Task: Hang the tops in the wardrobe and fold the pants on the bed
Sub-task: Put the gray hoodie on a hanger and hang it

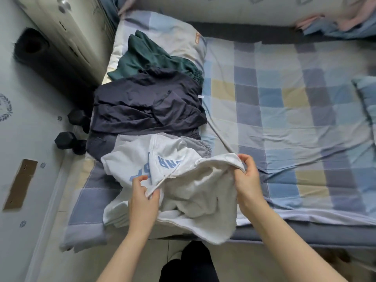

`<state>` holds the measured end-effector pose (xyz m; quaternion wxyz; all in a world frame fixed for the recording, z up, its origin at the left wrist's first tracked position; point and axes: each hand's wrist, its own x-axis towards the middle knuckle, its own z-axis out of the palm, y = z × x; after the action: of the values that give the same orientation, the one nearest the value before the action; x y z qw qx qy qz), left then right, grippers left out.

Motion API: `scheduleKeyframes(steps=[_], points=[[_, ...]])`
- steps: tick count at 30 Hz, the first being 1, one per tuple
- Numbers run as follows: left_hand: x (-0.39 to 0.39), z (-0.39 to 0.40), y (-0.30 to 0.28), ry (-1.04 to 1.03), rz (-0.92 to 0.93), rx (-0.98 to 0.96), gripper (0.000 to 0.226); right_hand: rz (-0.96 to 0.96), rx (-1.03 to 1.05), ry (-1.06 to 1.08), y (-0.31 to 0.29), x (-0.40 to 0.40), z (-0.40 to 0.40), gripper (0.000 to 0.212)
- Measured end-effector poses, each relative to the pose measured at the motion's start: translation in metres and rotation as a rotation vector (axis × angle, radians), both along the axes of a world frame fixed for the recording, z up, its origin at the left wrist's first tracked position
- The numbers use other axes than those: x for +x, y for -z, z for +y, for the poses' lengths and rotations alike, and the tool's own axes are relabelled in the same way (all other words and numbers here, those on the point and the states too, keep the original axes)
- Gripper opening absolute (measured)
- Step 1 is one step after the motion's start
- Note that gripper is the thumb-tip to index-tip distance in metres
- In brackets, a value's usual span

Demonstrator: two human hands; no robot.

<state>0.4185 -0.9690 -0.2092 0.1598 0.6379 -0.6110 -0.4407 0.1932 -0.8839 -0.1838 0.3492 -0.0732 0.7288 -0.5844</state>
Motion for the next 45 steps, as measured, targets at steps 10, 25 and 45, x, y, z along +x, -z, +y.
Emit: scheduleKeyframes(steps=[10, 25, 45], points=[[-0.008, 0.069, -0.084, 0.573, -0.423, 0.001, 0.088, 0.533, 0.039, -0.379, -0.193, 0.037, 0.1, 0.044], [-0.07, 0.183, -0.252, 1.199, 0.316, -0.23, 0.034, 0.748, 0.527, -0.101, -0.251, 0.103, 0.308, 0.042], [-0.072, 0.449, -0.35, 1.692, 0.59, -0.079, 0.009, -0.273, -0.422, 1.287, -0.246, 0.216, 0.623, 0.031]])
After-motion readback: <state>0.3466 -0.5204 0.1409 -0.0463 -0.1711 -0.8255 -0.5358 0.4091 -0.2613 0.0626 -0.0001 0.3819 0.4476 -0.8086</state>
